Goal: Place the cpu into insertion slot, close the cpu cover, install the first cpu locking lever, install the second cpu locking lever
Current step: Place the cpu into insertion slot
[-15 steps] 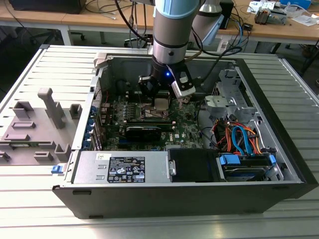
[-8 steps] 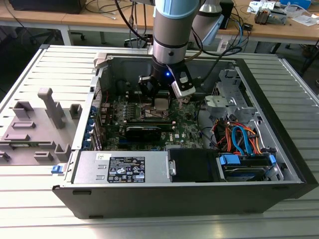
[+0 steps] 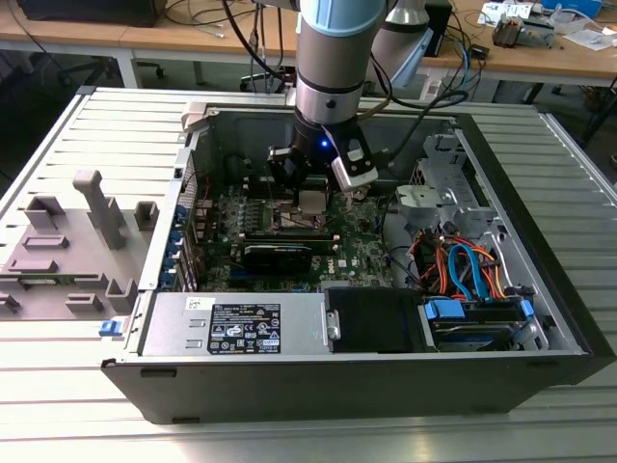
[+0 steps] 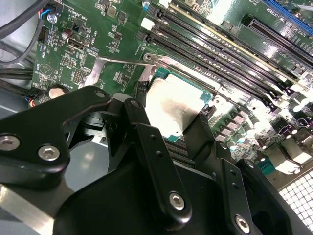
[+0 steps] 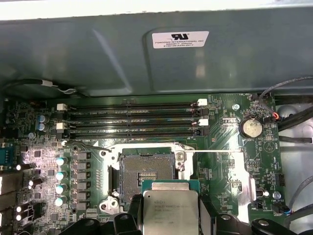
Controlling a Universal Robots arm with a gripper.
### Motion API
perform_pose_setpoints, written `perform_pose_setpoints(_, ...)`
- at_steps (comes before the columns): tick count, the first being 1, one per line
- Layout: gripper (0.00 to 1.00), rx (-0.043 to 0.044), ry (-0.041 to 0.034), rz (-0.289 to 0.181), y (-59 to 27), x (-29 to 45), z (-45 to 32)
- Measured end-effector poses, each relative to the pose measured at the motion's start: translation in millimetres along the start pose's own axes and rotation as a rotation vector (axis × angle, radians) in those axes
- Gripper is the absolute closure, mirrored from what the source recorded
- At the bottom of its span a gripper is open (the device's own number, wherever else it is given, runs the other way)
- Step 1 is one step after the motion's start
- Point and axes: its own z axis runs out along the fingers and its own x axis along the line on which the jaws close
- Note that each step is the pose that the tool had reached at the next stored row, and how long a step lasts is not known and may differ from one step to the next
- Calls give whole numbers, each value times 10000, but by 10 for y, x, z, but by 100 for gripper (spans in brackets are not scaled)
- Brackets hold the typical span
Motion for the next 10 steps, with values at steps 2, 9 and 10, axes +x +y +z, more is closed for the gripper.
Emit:
perform_pose_setpoints(2, 45, -4, -9, 96, 1, 0, 1)
perform_pose_setpoints(9, 45, 22, -37, 392, 0, 1, 0)
perform_pose_setpoints(10, 45, 27, -40, 431, 0, 0, 0)
